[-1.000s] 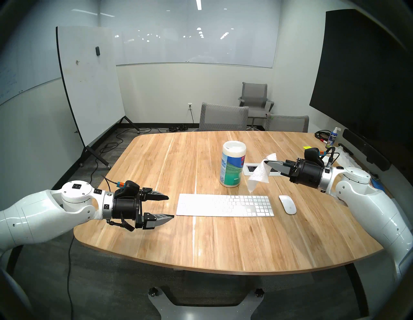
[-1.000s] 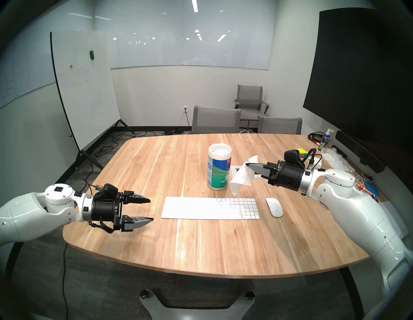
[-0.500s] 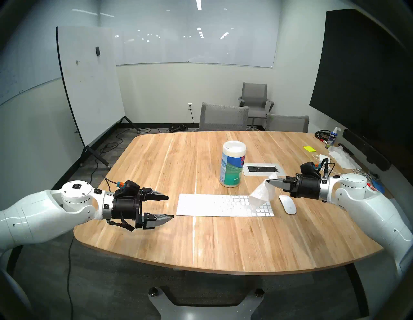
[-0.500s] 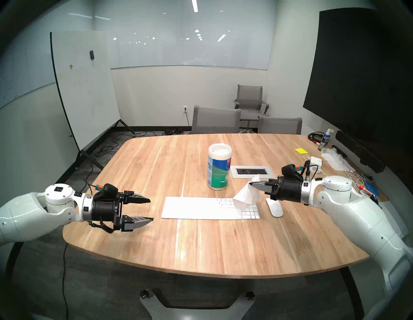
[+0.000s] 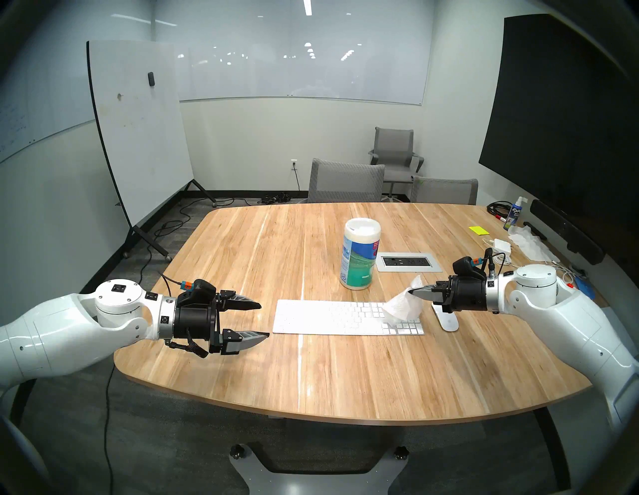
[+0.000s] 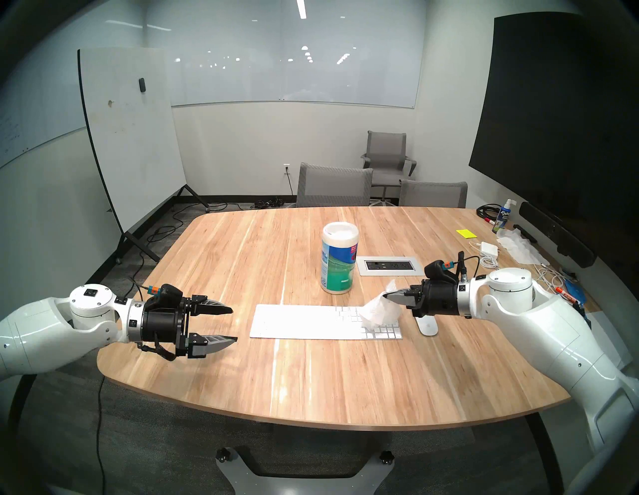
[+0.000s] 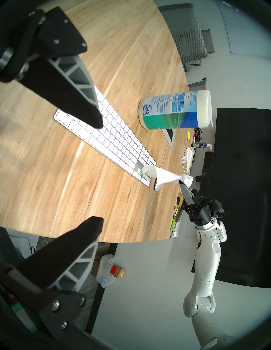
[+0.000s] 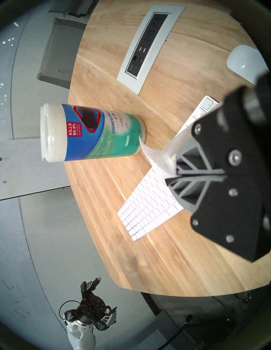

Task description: Wipe the keyboards and mice with a disinfecting wipe, then set the wipe down

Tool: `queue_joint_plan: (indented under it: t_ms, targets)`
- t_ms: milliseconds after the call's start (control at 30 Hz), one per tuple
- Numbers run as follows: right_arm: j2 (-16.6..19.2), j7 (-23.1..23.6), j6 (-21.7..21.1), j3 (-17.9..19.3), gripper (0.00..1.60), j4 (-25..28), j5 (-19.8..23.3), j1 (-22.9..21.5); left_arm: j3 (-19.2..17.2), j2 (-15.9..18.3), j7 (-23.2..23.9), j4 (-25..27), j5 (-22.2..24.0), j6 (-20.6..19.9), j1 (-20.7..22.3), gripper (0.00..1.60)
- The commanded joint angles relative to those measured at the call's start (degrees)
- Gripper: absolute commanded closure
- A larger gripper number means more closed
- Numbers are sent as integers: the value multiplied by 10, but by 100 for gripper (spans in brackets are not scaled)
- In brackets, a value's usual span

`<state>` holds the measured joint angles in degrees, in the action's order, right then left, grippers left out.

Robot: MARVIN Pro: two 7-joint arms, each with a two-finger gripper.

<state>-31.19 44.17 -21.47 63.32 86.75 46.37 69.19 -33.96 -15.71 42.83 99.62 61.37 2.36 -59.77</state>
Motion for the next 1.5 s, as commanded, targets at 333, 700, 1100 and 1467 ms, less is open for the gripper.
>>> queue_joint_plan:
  t_ms: [333, 700, 1100, 1467]
  targets:
    - [-14, -10, -5, -40, 160, -22, -107, -57, -6, -1, 0, 1, 3, 2, 6, 0]
    - [-15, 3, 1, -72, 160, -50, -166, -76, -6, -1, 0, 1, 3, 2, 6, 0]
    - [-32, 28, 24, -96, 160, -88, -204, -95, -6, -1, 0, 1, 3, 2, 6, 0]
    - [-40, 52, 41, -111, 160, -113, -231, -102, -5, -1, 0, 1, 3, 3, 6, 0]
